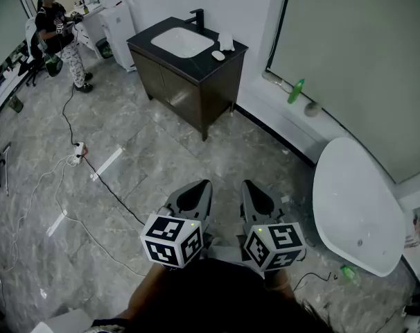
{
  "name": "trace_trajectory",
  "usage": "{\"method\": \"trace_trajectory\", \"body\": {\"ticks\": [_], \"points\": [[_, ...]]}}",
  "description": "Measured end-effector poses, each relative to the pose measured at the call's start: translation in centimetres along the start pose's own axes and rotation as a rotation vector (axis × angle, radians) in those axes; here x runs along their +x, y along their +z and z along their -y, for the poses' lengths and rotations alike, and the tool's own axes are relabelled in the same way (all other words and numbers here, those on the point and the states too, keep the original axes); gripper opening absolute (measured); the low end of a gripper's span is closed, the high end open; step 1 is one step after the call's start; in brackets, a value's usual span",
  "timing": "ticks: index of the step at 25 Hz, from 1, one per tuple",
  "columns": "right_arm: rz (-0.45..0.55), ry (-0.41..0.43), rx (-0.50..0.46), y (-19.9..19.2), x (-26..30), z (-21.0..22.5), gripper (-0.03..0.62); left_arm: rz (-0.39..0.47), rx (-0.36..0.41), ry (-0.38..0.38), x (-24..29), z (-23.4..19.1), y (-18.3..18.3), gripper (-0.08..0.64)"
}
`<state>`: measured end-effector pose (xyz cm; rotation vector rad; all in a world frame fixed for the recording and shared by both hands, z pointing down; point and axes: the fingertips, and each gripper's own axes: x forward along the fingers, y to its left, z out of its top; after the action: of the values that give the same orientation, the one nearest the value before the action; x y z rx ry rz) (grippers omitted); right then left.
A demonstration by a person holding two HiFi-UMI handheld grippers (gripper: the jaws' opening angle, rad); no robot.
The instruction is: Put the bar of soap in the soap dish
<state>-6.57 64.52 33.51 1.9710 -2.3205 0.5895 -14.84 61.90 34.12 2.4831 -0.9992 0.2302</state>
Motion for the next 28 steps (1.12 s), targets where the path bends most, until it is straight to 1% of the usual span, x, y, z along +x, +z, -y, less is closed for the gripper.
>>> {"method": "trace_trajectory", "body": {"ticks": [5,9,16,22,28], "points": [[0.008,0.022,-0.010,0.6,1.1,1.6,0.017,0.013,-0.012,0.002,2.0,0.2,0.5,-0.006],[0.007,0.037,-0.011,0.9,2.4,3.4,0.017,0.023,-0.020,0.022,3.8,0.1,0.7,-0.006],[0.005,0.067,0.011,2.0,6.4,5.6,0.018,0.005,-0.028,0.045,7.6,-1.8,1.8,-0.006],[-0.004,0.065,0.004,3.3,13.4,7.5,0.018,0.000,-0.036,0.015,13.5,-5.5,4.3,-0.006],[0.012,0.049,-0.004,7.3,22.4,8.8,0.018,0.005,-0.021,-0.026,20.3,-11.0,9.9,-0.006]]}}
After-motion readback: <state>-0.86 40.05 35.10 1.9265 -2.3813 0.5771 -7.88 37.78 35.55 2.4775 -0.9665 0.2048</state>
